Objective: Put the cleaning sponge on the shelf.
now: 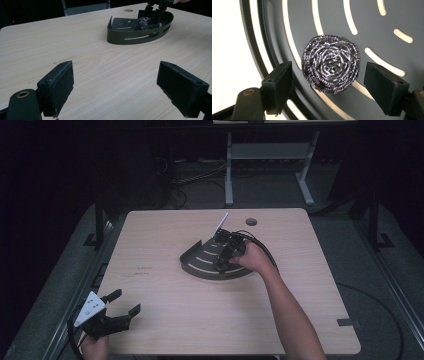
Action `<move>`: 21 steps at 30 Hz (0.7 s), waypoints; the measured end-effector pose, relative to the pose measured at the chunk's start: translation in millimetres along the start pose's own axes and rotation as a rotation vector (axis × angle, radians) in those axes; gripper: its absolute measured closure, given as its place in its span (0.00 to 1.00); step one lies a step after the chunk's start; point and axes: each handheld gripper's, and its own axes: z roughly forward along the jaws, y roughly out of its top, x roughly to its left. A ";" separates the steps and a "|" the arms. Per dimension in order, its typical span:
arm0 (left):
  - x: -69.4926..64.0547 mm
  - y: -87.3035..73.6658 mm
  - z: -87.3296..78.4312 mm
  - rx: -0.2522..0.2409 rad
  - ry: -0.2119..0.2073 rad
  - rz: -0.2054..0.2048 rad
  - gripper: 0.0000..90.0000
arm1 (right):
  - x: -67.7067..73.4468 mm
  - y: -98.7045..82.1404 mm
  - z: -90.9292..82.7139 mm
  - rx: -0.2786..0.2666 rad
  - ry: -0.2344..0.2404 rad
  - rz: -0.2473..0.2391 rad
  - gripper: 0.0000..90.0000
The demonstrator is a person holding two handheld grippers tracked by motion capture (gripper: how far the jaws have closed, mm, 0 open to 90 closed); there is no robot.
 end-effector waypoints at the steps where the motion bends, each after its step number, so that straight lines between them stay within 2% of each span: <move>1: -0.1 0.2 -0.1 0.001 0.002 0.004 0.15 | 0.2 -0.7 -2.2 -0.003 -0.003 -0.005 0.24; 7: -1.3 0.4 1.1 0.006 0.000 0.005 0.15 | 6.3 -5.1 -15.1 -0.023 0.001 -0.012 0.22; 11: -3.0 1.1 1.4 0.000 0.002 0.014 0.15 | 10.2 -8.3 -17.9 -0.026 0.006 -0.024 0.21; 14: -2.5 0.1 2.0 0.014 -0.001 0.012 0.15 | 12.2 -11.1 -19.7 -0.024 0.003 -0.038 0.21; 21: -2.3 0.3 1.3 0.006 -0.006 0.012 0.15 | 15.3 -19.8 -29.8 -0.032 -0.001 -0.035 0.21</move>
